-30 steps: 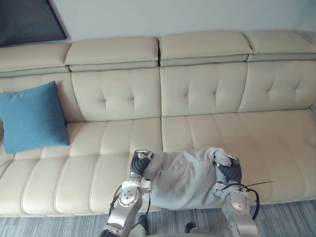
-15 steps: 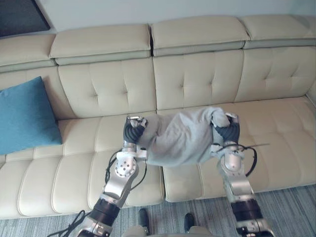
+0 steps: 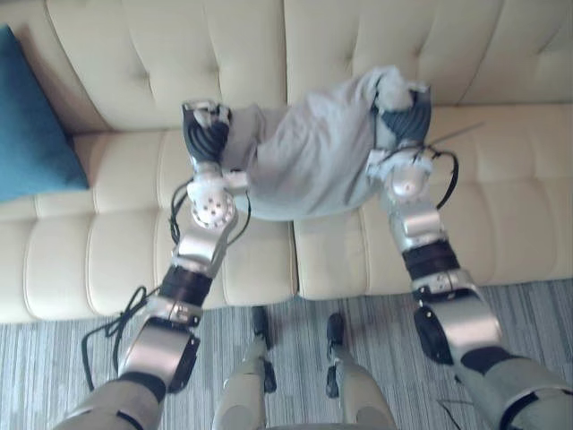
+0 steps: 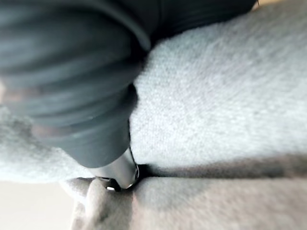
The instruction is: Pick up cushions and gather them together orderly.
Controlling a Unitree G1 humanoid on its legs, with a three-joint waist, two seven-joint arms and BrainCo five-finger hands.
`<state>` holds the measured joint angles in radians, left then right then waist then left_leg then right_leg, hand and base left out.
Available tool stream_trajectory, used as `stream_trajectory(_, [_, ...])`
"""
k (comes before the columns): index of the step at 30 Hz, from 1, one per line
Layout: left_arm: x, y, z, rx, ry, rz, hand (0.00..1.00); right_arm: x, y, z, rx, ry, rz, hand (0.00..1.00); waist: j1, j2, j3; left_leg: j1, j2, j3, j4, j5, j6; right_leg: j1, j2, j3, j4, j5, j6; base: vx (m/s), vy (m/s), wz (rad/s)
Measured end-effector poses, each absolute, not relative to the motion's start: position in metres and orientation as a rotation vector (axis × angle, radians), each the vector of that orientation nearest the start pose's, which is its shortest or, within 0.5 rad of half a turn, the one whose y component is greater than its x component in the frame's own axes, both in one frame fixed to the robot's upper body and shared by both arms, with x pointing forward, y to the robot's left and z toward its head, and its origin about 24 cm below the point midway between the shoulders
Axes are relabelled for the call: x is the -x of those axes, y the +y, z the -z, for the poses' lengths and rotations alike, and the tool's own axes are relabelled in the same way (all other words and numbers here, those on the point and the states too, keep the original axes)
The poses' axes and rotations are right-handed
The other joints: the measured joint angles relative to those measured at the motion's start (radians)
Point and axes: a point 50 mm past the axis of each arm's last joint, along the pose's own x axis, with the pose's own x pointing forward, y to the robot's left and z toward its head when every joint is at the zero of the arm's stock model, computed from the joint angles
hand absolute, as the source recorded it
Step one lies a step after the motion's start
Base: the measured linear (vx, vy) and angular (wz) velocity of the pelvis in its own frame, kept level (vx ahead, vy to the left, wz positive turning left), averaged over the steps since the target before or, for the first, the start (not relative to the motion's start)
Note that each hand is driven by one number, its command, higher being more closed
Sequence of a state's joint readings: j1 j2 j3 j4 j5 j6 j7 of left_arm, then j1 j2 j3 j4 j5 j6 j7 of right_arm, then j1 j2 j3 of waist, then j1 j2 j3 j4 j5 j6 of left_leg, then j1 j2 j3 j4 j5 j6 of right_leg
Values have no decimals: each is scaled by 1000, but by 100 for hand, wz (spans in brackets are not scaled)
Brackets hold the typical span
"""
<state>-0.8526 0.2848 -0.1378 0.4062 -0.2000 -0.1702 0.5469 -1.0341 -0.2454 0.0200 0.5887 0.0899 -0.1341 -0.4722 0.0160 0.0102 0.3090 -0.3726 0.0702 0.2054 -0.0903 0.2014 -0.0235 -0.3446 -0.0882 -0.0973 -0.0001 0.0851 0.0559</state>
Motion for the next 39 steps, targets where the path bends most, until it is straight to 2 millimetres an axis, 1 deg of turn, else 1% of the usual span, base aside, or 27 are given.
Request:
stream_trajectory(1, [-369,149,-233,15,-596,-305,0,-389,-151,-265,29,-593,333,0,0,0,0,-6,0,0,-2,2,0,-8,0,0,1,0,0,0,14,6])
stream_trajectory(3, [-374,151,-237,2,-594,-317,0,-393,-156,-273,9,-582,374,0,0,5,23,-13,-3,-6,-11,9,0,-17,-1,-4,1,1,0,9,6,2])
stream_trajectory(5, [-378,152,-251,14,-619,-320,0,-394,-162,-287,-32,-594,410,0,0,17,51,-27,-4,-10,-11,9,-1,-29,-2,-7,2,1,0,10,8,2])
stream_trajectory(6, [-378,151,-256,17,-631,-318,0,-394,-164,-290,-39,-602,417,0,0,18,52,-36,-4,-11,-11,11,-1,-40,-2,-7,4,1,0,16,6,4])
stream_trajectory(7, [-378,151,-266,17,-659,-317,0,-393,-165,-298,-40,-622,421,0,0,21,56,-48,-4,-16,-11,15,-6,-53,-2,-7,5,1,0,0,0,0])
stream_trajectory(9, [-380,154,-276,3,-676,-328,0,-392,-164,-307,-49,-640,418,0,-1,25,63,-53,-2,-21,-11,16,-7,-58,-1,-7,8,1,0,0,0,0])
stream_trajectory(12, [-384,164,-285,-38,-679,-359,0,-395,-163,-318,-62,-639,418,0,-6,33,68,-53,-1,-26,-11,20,-12,-59,0,-5,8,1,0,10,-1,0])
stream_trajectory(14, [-389,172,-296,-68,-677,-377,0,-395,-172,-334,-65,-655,440,0,-3,48,78,-56,-1,-29,-11,20,-13,-62,0,-7,8,1,0,0,0,0])
stream_trajectory(15, [-389,176,-299,-79,-677,-384,0,-395,-174,-339,-68,-659,445,0,-3,50,81,-58,-1,-30,-11,20,-13,-64,0,-6,9,1,0,0,0,0])
stream_trajectory(16, [-390,188,-310,-103,-682,-401,0,-393,-181,-352,-71,-676,457,0,-6,51,88,-67,0,-31,-11,21,-13,-77,0,-7,16,2,-1,0,0,0])
stream_trajectory(17, [-390,191,-314,-109,-685,-405,0,-393,-184,-355,-75,-680,462,0,-8,50,94,-67,0,-33,-11,23,-13,-77,0,-8,18,2,-1,-15,4,4])
stream_trajectory(18, [-390,198,-326,-110,-697,-412,0,-390,-196,-365,-99,-690,477,0,-11,50,109,-69,1,-41,-11,25,-12,-79,0,-13,24,2,-1,-11,6,9])
stream_trajectory(19, [-389,205,-335,-99,-702,-417,0,-388,-207,-370,-161,-686,491,0,-13,51,120,-69,0,-46,-11,28,-11,-80,0,-16,28,2,-1,-12,4,9])
stream_trajectory(20, [-388,208,-337,-97,-703,-419,0,-387,-210,-371,-176,-687,496,0,-13,51,122,-70,0,-48,-11,29,-11,-80,-1,-18,28,2,-1,-3,-1,7])
stream_trajectory(23, [-385,229,-341,-36,-690,-450,0,-388,-226,-367,-257,-652,514,0,-16,51,123,-74,0,-51,-11,31,-10,-83,-1,-22,28,2,-1,7,-1,3])
stream_trajectory(26, [-379,251,-347,51,-693,-471,0,-389,-232,-364,-315,-626,500,0,-16,51,123,-73,1,-51,-11,33,-11,-82,-1,-23,28,4,-4,0,0,0])
stream_trajectory(28, [-377,256,-348,84,-693,-464,0,-390,-232,-363,-337,-620,484,0,-16,51,123,-66,1,-51,-11,33,-12,-75,-1,-21,27,4,-4,0,0,0])
stream_trajectory(30, [-377,260,-345,129,-683,-450,0,-392,-232,-358,-343,-608,464,0,-12,51,123,-47,0,-50,-12,34,-13,-58,-2,-15,23,4,-4,22,-13,-5])
stream_trajectory(31, [-377,264,-337,145,-675,-443,0,-392,-233,-351,-340,-603,449,0,-11,51,122,-32,-1,-50,-12,34,-13,-41,-2,-10,15,4,-4,24,-18,-6])
stream_trajectory(32, [-376,265,-333,149,-672,-441,0,-392,-234,-348,-335,-600,447,0,-11,51,122,-28,-1,-50,-12,34,-13,-36,-2,-9,12,4,-3,32,-26,-7])
stream_trajectory(33, [-373,270,-320,148,-667,-442,0,-391,-237,-336,-314,-600,439,0,-12,51,121,-14,-1,-51,-12,34,-13,-23,-2,-6,10,4,-3,30,-26,-6])
stream_trajectory(34, [-369,275,-301,133,-648,-444,0,-389,-241,-317,-279,-589,433,0,-13,51,120,-4,-1,-52,-12,33,-13,-13,-2,-3,9,4,-3,30,-27,-6])
stream_trajectory(35, [-367,276,-293,128,-638,-446,0,-388,-243,-309,-265,-581,432,0,-14,51,120,-1,-1,-53,-13,33,-13,-10,-2,-2,8,4,-3,29,-27,-4])
stream_trajectory(36, [-362,278,-268,110,-602,-445,0,-384,-250,-283,-222,-549,429,0,-16,51,120,7,-1,-55,-13,33,-13,-1,-2,-2,6,4,-3,0,0,0])
stream_trajectory(37, [-358,276,-240,92,-554,-435,0,-379,-256,-255,-178,-504,429,0,-16,51,120,13,-1,-58,-13,33,-13,5,-2,-2,5,4,-3,0,0,0])
stream_trajectory(38, [-356,274,-229,92,-534,-430,0,-376,-258,-243,-161,-484,430,0,-16,51,120,15,-1,-59,-13,33,-13,9,-2,-3,4,4,-3,18,-19,6])
stream_trajectory(39, [-350,263,-193,99,-459,-412,0,-368,-262,-205,-126,-406,431,0,-18,51,120,28,-2,-65,-13,33,-14,29,-2,-8,-2,4,-3,26,-17,11])
